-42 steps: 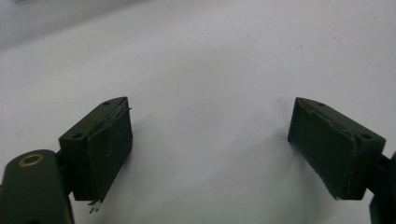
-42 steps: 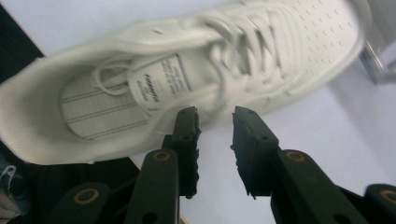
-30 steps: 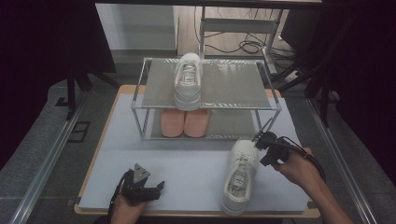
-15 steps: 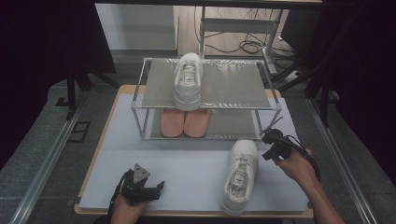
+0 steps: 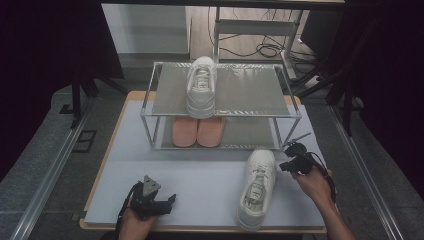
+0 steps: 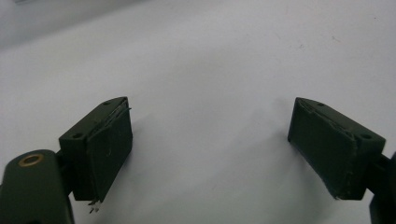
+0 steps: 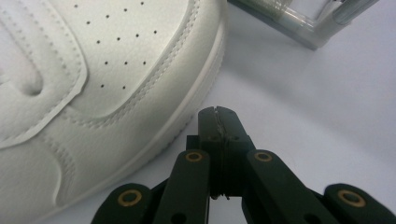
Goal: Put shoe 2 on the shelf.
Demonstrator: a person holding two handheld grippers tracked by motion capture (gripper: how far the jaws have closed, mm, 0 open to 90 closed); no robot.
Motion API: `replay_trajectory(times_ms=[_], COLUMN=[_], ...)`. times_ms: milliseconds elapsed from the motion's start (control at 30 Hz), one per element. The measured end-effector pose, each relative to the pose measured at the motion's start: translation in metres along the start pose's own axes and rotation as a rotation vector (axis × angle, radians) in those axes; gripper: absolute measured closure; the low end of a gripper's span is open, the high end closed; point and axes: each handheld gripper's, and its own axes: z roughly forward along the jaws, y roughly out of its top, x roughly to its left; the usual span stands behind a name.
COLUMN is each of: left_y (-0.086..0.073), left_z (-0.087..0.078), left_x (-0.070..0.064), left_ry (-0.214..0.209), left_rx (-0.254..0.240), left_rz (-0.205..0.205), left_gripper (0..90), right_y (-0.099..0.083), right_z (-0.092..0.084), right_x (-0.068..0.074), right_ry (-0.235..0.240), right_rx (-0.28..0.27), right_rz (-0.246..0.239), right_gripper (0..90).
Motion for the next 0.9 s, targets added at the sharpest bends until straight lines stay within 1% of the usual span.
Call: replay_trajectory(times_ms=[133,433,667,767,900], left_y=[0.0,0.0,0.0,0.0,0.0], left_z=[0.0,0.0,0.0,0.0,0.0], left_x=[0.0,0.0,0.0,0.0,0.0], left_ry=[0.0,0.0,0.0,0.0,0.0], left_rx=[0.0,0.0,0.0,0.0,0.0], left_rz=[0.0,0.0,0.0,0.0,0.0], left_gripper=[13.7,13.7,13.7,13.7,13.7], right_y=[0.0,0.01,0.025,0.031,0.039], right_z=[0.003,0.009,0.017,0.02,0.025], right_x=[0.0,0.007,0.019,0.025,0.034], right_ry=[0.03,0.021,0.03,0.041,0.052], right_rx=[-0.039,-0.05,-0.055,-0.066,-0.068], right_rz=[0.013,0.004,-0.009,-0.013,-0.032], right_gripper=[90.0,90.0,90.0,90.0,90.0])
